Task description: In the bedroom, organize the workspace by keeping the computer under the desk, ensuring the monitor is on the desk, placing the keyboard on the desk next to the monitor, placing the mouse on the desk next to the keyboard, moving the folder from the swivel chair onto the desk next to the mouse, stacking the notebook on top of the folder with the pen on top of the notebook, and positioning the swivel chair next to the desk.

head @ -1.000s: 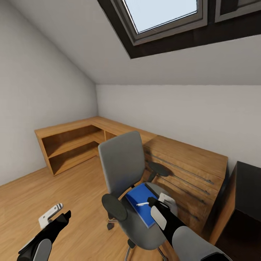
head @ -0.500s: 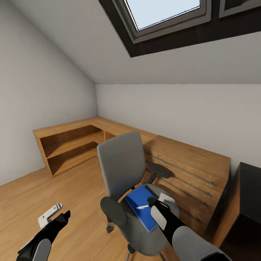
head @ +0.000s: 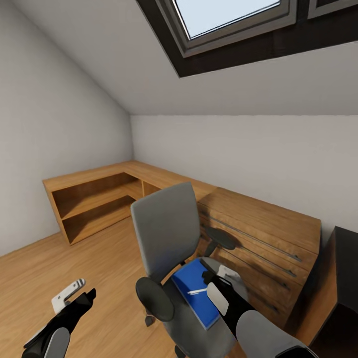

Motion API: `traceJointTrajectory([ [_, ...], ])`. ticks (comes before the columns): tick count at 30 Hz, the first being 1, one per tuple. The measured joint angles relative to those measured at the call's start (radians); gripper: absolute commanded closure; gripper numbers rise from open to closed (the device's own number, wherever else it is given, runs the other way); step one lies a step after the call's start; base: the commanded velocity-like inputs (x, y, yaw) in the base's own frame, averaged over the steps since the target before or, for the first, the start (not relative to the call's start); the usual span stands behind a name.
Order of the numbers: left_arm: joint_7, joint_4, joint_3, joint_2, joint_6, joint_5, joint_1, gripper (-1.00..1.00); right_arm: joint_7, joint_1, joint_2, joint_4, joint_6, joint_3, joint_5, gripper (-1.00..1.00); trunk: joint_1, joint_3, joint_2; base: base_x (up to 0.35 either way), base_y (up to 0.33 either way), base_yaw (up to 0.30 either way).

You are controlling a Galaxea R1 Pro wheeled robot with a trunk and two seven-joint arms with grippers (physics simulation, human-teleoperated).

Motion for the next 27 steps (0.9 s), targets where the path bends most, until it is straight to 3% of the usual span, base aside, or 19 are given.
traceJointTrajectory([
  [8,0.002,-0.002,0.002,0.003,-0.005,0.0,0.0,-1.0,0.0,0.0,0.0,0.001,0.094,0.002,-0.026,-1.0,0.0,0.0,0.0,0.004,0.0,0.0],
  [9,0.003,-0.004,0.003,0.003,-0.006,0.0,0.0,-1.0,-0.001,0.0,0.0,-0.002,0.178,0.002,-0.097,-1.0,0.0,0.0,0.0,0.0,0.0,0.0],
  [10,0.003,-0.004,0.003,0.003,-0.006,0.0,0.0,-1.0,-0.001,0.0,0.0,-0.003,0.191,0.002,-0.109,-1.0,0.0,0.0,0.0,0.0,0.0,0.009],
  [27,0.003,-0.004,0.002,0.002,-0.006,0.0,0.0,-1.0,-0.001,0.0,0.0,-0.006,0.206,0.002,-0.125,-1.0,0.0,0.0,0.0,0.0,0.0,0.171],
])
